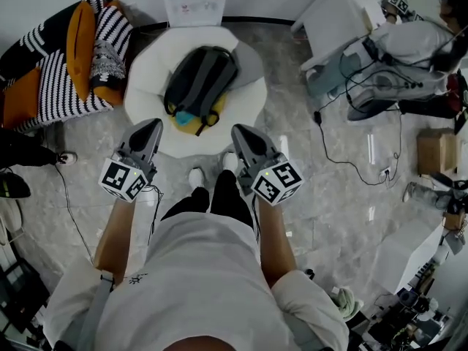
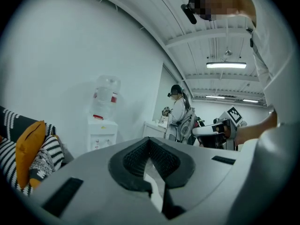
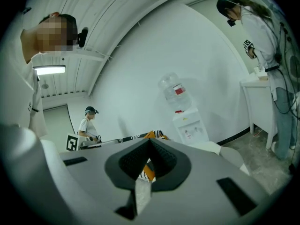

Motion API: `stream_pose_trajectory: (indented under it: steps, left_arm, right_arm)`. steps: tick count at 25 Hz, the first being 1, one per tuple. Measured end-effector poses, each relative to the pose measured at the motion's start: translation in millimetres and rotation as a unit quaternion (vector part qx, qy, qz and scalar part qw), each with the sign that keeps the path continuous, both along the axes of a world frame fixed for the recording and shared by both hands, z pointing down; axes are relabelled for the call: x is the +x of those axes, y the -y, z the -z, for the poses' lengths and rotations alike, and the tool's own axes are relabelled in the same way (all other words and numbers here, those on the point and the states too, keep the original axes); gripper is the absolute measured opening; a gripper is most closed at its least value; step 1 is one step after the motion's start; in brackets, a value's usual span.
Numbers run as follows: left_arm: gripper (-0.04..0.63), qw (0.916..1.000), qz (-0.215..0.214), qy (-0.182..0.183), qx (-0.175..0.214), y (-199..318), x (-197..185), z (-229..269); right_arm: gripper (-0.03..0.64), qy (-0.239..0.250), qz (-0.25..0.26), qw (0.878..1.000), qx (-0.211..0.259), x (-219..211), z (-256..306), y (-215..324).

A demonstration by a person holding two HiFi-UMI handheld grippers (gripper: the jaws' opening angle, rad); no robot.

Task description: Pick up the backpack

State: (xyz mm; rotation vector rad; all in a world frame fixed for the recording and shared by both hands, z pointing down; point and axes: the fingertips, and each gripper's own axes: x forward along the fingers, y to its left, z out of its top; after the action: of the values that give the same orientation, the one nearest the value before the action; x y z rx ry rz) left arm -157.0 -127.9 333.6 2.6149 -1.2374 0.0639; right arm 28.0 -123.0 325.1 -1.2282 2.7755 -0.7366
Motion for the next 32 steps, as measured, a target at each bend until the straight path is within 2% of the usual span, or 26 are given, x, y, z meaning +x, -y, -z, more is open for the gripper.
stream_pose_trajectory:
  steps: [5, 9, 13, 16, 20, 27, 32]
  left_arm:
    - [0.003, 0.9997, 0.014, 0.014, -0.017, 19.5, 3.5, -25.5]
    - [0.003, 0.9987, 0.019, 0.041, -0.025, 45.9, 12.3, -48.2]
    - [0.003, 0.9985, 0.021, 0.036, -0.035, 76.6, 27.0, -69.6]
    - [0.003, 0.9980, 0.026, 0.039, -0.041, 101.6, 39.4, -90.5]
    - [0.003, 0.9961, 0.036, 0.068, -0.044, 132.0, 52.9, -120.7]
    - [0.003, 0.9946, 0.045, 0.075, -0.056, 178.9, 67.8, -175.7]
    - [0.003, 0.9920, 0.041, 0.091, -0.077, 198.4, 78.3, -228.9]
  right_arm:
    - [0.006, -0.009, 0.022, 1.000, 0.000, -1.2, -22.6, 28.1]
    - [0.006, -0.031, 0.048, 0.998, -0.021, -1.2, -64.0, 58.8]
    - [0.006, -0.046, 0.065, 0.996, -0.033, 1.6, -98.4, 93.7]
    - [0.006, -0.045, 0.069, 0.996, -0.039, 7.7, -119.0, 120.5]
    - [0.008, -0.044, 0.074, 0.995, -0.056, 15.7, -154.6, 150.8]
    - [0.008, -0.064, 0.082, 0.992, -0.074, 27.0, -222.5, 190.4]
    - [0.008, -0.068, 0.069, 0.991, -0.091, 34.5, -274.9, 213.2]
